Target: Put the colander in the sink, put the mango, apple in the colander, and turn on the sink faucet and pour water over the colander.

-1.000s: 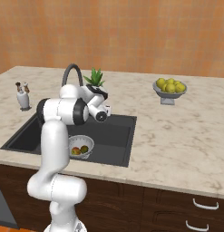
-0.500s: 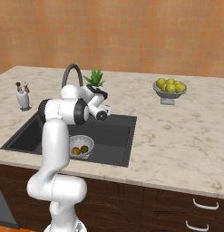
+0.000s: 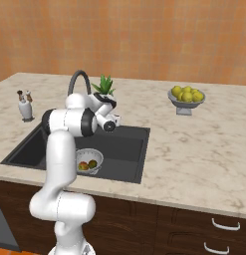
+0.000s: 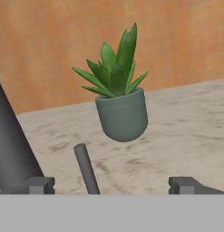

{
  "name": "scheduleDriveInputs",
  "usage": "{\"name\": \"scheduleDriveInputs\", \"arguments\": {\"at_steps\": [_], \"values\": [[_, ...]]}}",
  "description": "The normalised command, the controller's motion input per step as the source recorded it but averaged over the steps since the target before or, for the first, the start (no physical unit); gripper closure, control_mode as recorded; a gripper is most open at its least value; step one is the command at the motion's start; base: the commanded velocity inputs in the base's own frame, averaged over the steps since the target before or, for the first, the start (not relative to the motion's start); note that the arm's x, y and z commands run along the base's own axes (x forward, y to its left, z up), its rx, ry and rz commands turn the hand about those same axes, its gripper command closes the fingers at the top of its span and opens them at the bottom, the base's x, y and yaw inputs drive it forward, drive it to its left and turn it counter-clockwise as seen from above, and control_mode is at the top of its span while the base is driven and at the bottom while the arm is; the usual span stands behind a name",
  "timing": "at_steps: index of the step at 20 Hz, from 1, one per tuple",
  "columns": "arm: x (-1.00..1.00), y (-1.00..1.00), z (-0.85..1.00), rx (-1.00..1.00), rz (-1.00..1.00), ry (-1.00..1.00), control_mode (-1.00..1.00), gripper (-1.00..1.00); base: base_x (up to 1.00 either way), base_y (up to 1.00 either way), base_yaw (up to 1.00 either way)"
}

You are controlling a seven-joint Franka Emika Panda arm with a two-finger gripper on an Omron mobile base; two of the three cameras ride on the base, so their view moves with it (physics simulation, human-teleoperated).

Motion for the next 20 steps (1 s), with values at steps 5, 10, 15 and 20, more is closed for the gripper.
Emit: {"name": "scheduleDriveInputs", "arguments": {"at_steps": [5, 10, 15, 20], "values": [[0.15, 0.00, 0.00, 0.00, 0.00, 0.00, -1.00, -1.00, 0.00, 0.00, 0.00], [0.15, 0.00, 0.00, 0.00, 0.00, 0.00, -1.00, -1.00, 0.00, 0.00, 0.00], [0.12, 0.00, -0.01, 0.00, 0.00, 0.00, -1.00, -1.00, 0.00, 0.00, 0.00], [0.05, 0.00, 0.00, 0.00, 0.00, 0.00, -1.00, -1.00, 0.00, 0.00, 0.00]]}}
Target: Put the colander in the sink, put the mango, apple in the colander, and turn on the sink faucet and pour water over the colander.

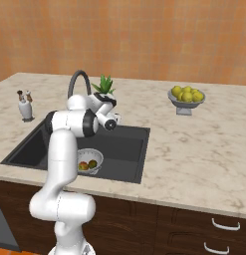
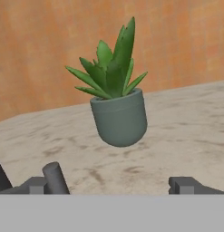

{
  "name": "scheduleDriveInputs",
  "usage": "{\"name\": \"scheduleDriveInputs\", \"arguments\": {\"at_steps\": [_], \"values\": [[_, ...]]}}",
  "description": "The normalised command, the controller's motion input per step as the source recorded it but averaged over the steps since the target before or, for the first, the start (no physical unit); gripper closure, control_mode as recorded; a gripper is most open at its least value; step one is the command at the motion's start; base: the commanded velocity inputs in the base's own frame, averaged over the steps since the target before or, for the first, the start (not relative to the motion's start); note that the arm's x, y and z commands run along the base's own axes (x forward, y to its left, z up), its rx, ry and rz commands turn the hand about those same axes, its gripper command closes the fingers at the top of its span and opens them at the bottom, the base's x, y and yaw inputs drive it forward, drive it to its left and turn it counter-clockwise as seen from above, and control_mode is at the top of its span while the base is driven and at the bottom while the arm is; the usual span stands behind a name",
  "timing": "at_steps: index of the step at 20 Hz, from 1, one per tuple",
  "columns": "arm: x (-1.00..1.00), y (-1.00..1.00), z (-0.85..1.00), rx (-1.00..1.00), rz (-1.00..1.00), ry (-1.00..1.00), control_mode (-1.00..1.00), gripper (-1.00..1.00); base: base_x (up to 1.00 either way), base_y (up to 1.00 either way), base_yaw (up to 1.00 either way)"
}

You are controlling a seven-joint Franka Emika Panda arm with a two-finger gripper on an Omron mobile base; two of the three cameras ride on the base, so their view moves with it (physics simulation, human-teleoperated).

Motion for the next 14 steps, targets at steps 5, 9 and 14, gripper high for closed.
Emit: {"name": "scheduleDriveInputs", "arguments": {"at_steps": [5, 9, 14], "values": [[0.00, 0.00, 0.00, 0.00, 0.00, 0.00, -1.00, -1.00, 0.00, 0.00, 0.00], [0.00, -0.21, 0.00, 0.00, 0.00, 0.00, -1.00, -1.00, 0.00, 0.00, 0.00], [0.00, -0.41, 0.00, 0.00, 0.00, 0.00, -1.00, -1.00, 0.00, 0.00, 0.00]]}}
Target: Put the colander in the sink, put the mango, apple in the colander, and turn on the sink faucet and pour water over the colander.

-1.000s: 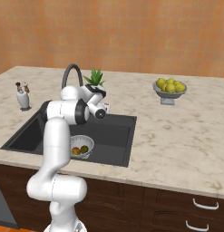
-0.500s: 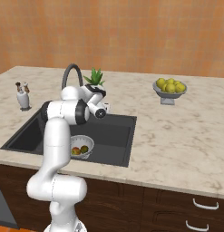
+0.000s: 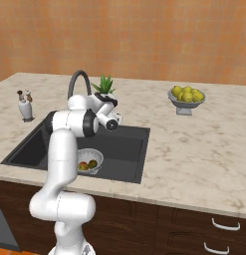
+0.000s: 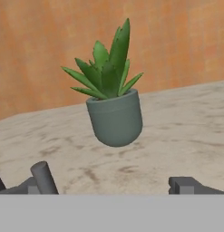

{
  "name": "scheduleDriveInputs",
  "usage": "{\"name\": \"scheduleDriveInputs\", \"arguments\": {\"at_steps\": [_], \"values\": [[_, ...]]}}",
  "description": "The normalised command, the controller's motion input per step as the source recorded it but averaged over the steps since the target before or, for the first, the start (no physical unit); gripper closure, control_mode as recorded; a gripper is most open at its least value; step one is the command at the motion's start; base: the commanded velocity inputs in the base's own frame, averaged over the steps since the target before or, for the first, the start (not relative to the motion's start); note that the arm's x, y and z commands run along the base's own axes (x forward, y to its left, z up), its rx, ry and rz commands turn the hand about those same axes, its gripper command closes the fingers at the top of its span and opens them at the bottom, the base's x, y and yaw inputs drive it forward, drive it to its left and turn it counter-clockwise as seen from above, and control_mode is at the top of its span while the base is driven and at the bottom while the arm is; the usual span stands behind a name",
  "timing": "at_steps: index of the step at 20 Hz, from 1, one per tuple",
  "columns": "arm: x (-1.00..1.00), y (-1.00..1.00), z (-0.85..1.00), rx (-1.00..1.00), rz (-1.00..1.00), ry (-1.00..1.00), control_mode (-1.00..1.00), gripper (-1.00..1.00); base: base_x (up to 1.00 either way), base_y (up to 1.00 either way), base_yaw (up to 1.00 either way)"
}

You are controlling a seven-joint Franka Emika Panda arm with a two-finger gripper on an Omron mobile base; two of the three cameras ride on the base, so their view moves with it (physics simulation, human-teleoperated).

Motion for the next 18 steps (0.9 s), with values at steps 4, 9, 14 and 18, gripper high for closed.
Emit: {"name": "scheduleDriveInputs", "arguments": {"at_steps": [4, 9, 14, 18], "values": [[0.00, -0.47, 0.00, 0.00, 0.00, 0.00, -1.00, -1.00, 0.00, 0.00, 0.00], [0.00, -0.77, 0.00, 0.00, -0.02, 0.00, -1.00, -1.00, 0.00, 0.00, 0.00], [0.00, -0.88, 0.00, 0.00, -0.02, 0.00, -1.00, -1.00, 0.00, 0.00, 0.00], [0.00, -0.88, 0.00, 0.00, -0.02, 0.00, -1.00, -1.00, 0.00, 0.00, 0.00]]}}
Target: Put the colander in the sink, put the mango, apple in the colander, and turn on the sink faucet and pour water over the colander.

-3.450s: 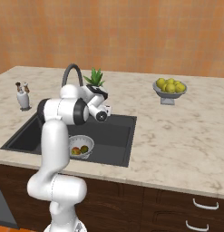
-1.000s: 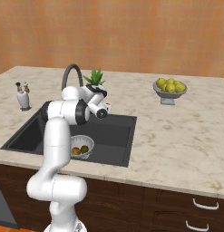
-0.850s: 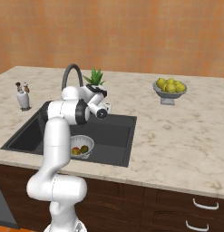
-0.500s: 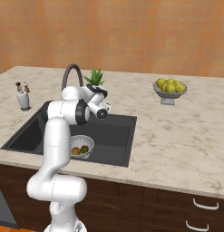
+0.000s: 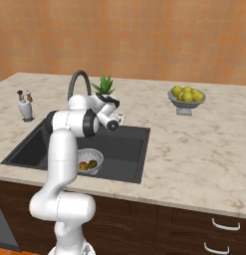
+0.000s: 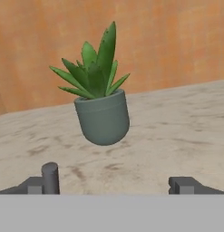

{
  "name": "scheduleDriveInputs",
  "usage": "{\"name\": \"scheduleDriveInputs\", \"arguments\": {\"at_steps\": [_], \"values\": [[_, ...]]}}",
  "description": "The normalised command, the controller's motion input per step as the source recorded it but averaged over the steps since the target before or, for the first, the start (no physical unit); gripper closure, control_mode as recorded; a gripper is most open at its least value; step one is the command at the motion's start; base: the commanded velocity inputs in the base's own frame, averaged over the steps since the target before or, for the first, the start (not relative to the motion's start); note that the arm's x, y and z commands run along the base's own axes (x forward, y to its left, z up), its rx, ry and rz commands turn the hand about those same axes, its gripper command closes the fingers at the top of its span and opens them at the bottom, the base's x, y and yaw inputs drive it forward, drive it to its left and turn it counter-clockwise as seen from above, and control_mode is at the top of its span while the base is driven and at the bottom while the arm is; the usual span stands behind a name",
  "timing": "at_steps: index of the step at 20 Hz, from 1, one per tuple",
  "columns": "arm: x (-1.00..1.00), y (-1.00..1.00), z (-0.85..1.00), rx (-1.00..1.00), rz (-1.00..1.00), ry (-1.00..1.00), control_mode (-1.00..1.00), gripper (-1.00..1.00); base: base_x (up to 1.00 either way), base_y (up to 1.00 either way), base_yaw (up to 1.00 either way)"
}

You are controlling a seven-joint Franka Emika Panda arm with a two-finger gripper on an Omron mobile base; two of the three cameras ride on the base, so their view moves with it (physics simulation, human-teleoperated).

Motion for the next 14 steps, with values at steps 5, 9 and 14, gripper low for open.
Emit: {"name": "scheduleDriveInputs", "arguments": {"at_steps": [5, 9, 14], "values": [[0.00, -0.95, 0.00, 0.00, -0.01, 0.00, -1.00, -1.00, 0.00, 0.00, 0.00], [0.00, -0.98, 0.00, 0.00, -0.03, 0.00, -1.00, -1.00, 0.00, 0.00, 0.00], [0.00, -0.92, 0.00, 0.00, -0.04, 0.00, -1.00, -1.00, 0.00, 0.00, 0.00]]}}
